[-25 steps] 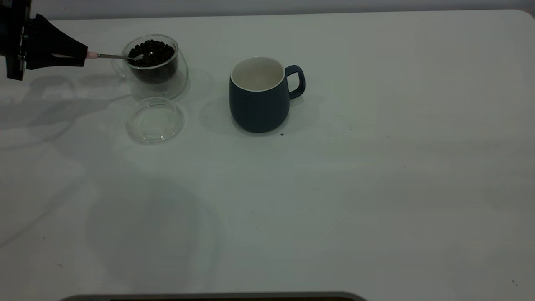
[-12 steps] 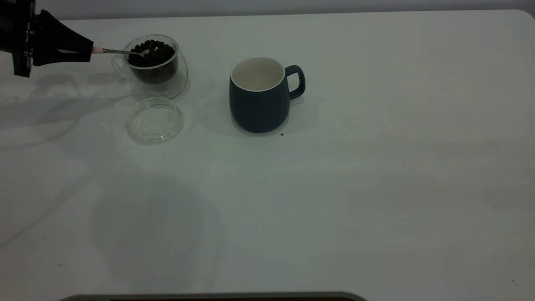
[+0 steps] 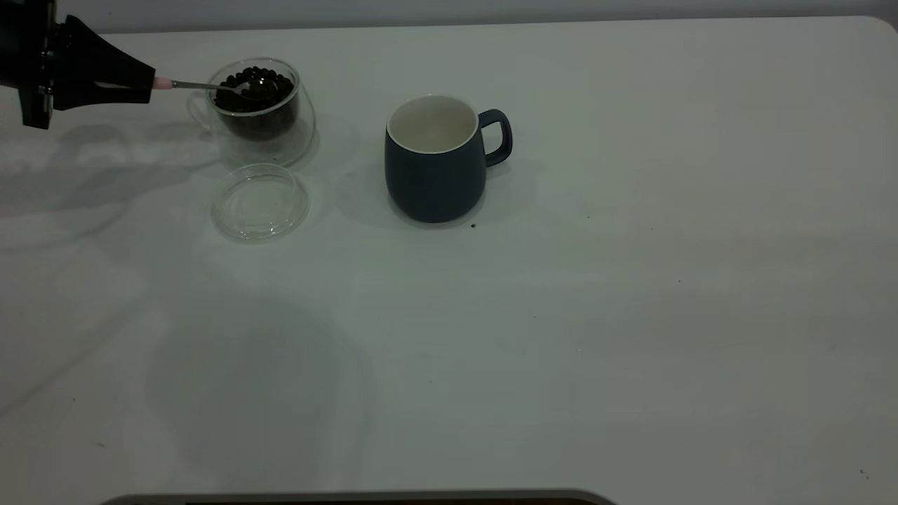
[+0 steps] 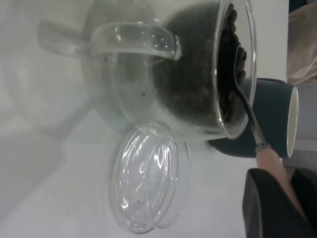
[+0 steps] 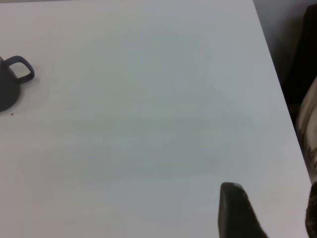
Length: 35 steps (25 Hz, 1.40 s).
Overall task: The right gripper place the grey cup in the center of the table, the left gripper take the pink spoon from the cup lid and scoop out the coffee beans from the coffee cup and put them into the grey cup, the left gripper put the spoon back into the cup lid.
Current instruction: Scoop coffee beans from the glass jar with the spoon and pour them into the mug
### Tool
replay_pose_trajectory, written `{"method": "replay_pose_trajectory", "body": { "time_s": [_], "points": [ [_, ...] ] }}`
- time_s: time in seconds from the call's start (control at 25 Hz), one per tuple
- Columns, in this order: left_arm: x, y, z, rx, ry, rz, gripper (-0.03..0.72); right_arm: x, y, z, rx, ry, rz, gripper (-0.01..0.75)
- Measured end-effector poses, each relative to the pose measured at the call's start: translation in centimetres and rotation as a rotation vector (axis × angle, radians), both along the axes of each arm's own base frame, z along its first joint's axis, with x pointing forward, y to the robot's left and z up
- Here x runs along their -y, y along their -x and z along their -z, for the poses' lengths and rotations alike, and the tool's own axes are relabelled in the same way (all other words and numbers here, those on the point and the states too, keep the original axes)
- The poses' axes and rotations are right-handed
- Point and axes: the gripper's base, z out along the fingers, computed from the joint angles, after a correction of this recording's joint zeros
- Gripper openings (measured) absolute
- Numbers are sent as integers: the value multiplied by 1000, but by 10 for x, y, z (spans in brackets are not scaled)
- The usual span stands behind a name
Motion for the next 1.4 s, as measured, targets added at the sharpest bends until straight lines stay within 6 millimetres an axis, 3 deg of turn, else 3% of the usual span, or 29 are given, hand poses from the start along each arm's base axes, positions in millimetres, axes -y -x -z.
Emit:
{"method": "replay_pose_trajectory", "body": {
  "time_s": [0.28,1.4],
  "points": [
    [-10,1,-1,7,5,-25,126,0,0,0,0,0,0,372],
    [-10,-2,-4,-26,53,-85,126,0,0,0,0,0,0,372]
  ]
}}
